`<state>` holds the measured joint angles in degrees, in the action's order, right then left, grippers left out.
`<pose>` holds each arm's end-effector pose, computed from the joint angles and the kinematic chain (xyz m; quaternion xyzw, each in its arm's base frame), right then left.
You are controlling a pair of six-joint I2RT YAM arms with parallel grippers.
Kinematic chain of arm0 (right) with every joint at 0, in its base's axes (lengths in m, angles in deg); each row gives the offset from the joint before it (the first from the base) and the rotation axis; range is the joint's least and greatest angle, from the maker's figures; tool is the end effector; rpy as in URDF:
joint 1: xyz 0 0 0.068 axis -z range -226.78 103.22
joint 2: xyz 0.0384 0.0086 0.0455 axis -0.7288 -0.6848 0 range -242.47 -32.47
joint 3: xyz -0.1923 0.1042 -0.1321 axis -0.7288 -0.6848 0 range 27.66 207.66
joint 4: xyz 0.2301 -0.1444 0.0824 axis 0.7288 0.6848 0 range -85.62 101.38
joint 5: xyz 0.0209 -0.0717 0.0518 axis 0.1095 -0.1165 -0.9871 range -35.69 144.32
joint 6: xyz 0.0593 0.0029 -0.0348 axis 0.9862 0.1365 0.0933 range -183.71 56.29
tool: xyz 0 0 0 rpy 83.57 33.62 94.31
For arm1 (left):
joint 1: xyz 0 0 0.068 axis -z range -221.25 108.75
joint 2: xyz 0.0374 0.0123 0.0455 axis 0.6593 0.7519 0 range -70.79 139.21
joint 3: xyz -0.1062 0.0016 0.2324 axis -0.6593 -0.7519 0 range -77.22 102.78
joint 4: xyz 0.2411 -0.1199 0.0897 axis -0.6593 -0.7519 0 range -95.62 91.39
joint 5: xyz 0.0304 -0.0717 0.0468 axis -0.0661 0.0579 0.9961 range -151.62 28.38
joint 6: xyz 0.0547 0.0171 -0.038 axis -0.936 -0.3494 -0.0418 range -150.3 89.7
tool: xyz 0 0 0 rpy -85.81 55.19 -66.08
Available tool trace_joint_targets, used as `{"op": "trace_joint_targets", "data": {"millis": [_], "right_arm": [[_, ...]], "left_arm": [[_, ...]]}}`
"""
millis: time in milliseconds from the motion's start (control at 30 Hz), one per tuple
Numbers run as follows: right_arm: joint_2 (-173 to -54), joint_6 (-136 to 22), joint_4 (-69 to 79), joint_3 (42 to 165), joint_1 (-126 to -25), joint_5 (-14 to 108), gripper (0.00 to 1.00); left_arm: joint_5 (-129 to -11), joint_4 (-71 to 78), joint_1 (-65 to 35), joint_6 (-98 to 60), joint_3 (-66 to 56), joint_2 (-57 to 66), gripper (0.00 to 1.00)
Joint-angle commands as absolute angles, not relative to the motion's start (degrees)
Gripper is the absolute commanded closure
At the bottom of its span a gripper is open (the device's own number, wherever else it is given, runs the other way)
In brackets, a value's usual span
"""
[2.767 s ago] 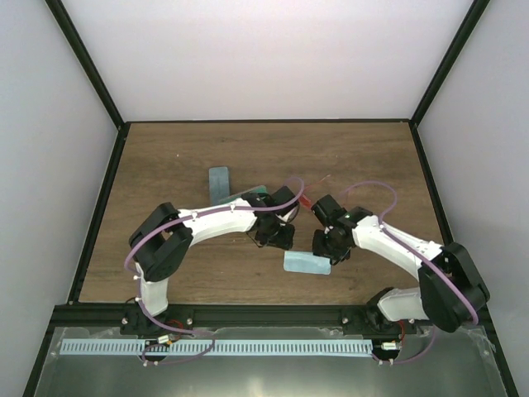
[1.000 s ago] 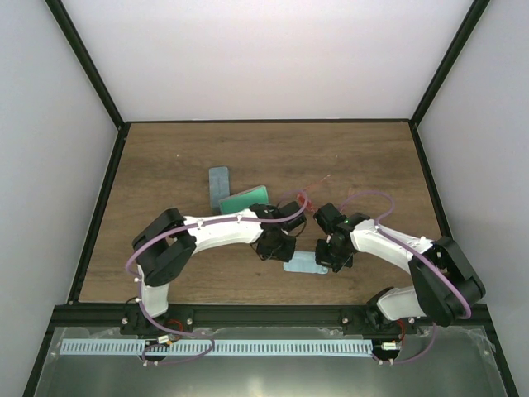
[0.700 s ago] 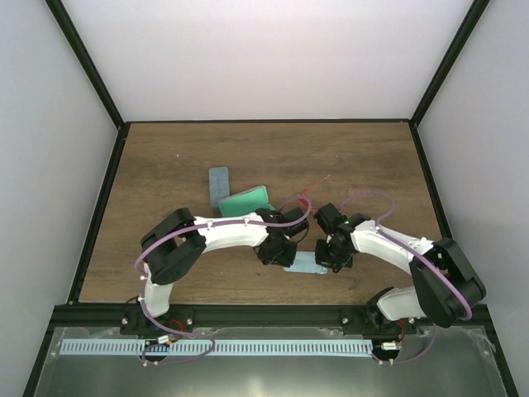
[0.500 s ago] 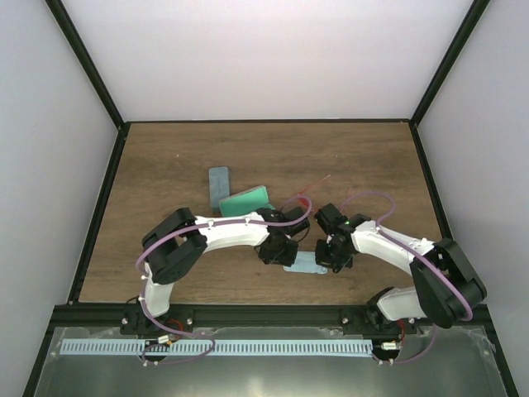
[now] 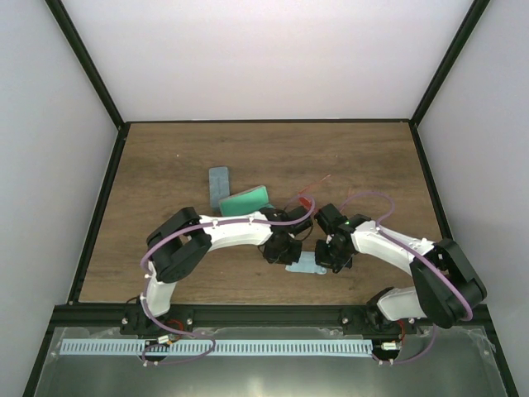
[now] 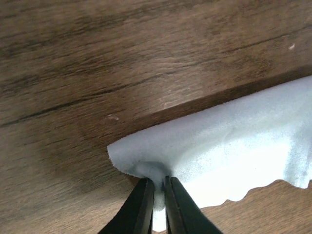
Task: Organize the sunglasses
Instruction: Pick up the glasses cleaning cloth from the center of the board.
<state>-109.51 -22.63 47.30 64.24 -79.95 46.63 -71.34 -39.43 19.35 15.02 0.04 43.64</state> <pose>0.1828 0.1284 0.0963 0.0648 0.9940 0.0881 0.0056 0.1878 -0.3522 0.0970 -0.1405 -0.9810 0.1339 0.0044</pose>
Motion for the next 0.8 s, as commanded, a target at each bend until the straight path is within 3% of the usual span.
{"op": "trace_joint_targets", "data": {"millis": [0, 767], "right_arm": [[-109.82, -23.36, 47.12, 63.29, -79.98, 45.52, 0.99], [-105.39, -24.29, 50.8, 72.32, -79.93, 45.79, 0.99]], "left_arm": [[-71.47, -39.41, 19.88, 15.32, -0.28, 47.45, 0.96], [-66.34, -40.04, 17.36, 15.96, 2.62, 39.09, 0.96]]}}
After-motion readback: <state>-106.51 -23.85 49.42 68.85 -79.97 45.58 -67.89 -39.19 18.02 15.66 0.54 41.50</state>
